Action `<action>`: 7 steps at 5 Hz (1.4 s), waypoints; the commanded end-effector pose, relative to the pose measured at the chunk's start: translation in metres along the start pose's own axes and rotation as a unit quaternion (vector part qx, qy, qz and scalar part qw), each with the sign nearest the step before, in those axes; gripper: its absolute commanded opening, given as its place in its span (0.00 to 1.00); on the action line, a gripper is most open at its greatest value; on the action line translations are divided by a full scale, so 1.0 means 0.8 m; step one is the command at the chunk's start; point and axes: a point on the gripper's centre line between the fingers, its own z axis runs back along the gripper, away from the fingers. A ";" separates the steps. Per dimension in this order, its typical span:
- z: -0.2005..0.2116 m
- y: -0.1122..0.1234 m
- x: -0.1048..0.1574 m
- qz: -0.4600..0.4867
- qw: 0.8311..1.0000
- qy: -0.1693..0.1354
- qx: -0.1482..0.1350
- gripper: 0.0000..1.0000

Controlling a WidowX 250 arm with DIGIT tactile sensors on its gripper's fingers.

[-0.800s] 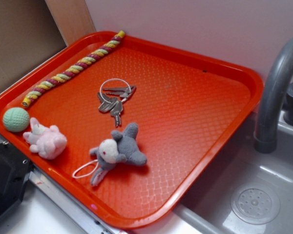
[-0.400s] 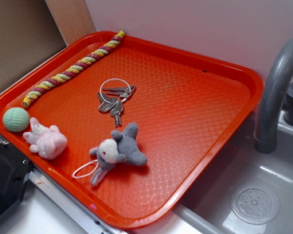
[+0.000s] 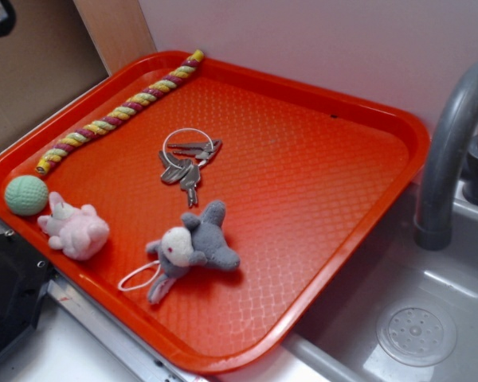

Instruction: Grab the multicolored rope.

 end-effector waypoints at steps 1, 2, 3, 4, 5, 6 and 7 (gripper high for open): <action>-0.053 0.055 0.029 0.026 0.999 0.000 0.043 1.00; -0.085 0.080 0.043 0.043 0.997 0.000 0.058 1.00; -0.109 0.100 0.056 0.051 0.996 -0.006 0.073 1.00; -0.132 0.119 0.065 0.044 0.996 -0.008 0.073 1.00; -0.148 0.127 0.069 0.050 0.997 -0.002 0.067 1.00; -0.168 0.132 0.071 0.046 0.997 0.008 0.055 1.00; -0.195 0.136 0.073 0.040 0.999 0.028 0.022 1.00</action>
